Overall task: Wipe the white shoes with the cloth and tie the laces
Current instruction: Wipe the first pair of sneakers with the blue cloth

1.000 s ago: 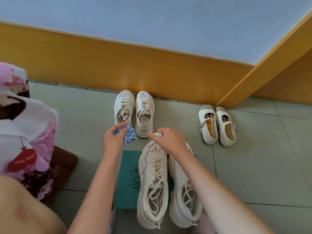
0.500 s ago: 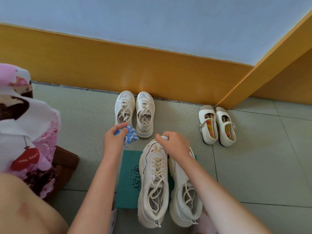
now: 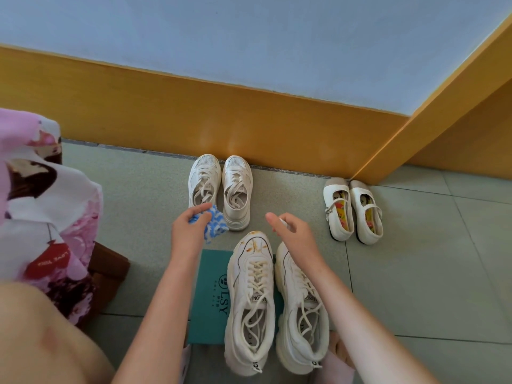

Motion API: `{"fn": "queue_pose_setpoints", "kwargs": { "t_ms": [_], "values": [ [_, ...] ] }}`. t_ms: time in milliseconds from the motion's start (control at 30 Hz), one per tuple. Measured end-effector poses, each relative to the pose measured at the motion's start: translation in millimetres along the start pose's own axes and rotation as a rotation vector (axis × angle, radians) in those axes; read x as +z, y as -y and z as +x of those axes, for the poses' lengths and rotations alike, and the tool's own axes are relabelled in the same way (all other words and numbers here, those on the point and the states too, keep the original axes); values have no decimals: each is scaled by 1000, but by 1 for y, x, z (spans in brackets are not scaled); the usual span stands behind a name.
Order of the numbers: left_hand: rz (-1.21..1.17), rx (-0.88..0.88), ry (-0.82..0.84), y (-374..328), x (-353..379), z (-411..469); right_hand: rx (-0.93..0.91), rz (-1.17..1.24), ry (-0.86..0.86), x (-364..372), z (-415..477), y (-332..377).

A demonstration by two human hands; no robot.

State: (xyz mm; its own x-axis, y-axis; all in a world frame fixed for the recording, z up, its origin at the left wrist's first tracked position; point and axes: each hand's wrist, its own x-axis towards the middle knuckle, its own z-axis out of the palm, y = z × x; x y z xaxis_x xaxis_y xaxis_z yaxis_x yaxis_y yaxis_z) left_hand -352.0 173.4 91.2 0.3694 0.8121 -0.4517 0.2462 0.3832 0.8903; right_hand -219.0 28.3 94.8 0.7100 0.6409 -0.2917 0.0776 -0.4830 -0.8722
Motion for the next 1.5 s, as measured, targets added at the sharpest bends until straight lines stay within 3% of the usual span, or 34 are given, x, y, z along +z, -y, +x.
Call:
{"fn": "queue_pose_setpoints", "kwargs": {
  "t_ms": [233, 400, 500, 767, 1067, 1267, 1400, 1500],
  "values": [
    [-40, 18, -20, -10, -6, -3, -24, 68, 284, 17, -11, 12],
    [-113, 55, -141, -25, -28, 5, -160, -178, 303, 54, -8, 27],
    [-144, 68, -201, -26, -34, 7, -125, -217, 361, 78, -7, 24],
    [-134, 24, -180, -17, -32, 8, -86, -667, 441, 119, -6, 2],
    [-106, 8, -92, -18, -25, 6, -141, -770, 428, 119, -9, -7],
    [-241, -66, 96, -29, -21, 2, -208, -580, 344, 72, -17, 15],
    [-286, -101, 280, -37, -4, -5, 88, -46, 238, 9, -7, 38],
    [-307, -128, 445, -40, 14, -14, 296, 259, 253, -21, 0, 46]
  ]
}}
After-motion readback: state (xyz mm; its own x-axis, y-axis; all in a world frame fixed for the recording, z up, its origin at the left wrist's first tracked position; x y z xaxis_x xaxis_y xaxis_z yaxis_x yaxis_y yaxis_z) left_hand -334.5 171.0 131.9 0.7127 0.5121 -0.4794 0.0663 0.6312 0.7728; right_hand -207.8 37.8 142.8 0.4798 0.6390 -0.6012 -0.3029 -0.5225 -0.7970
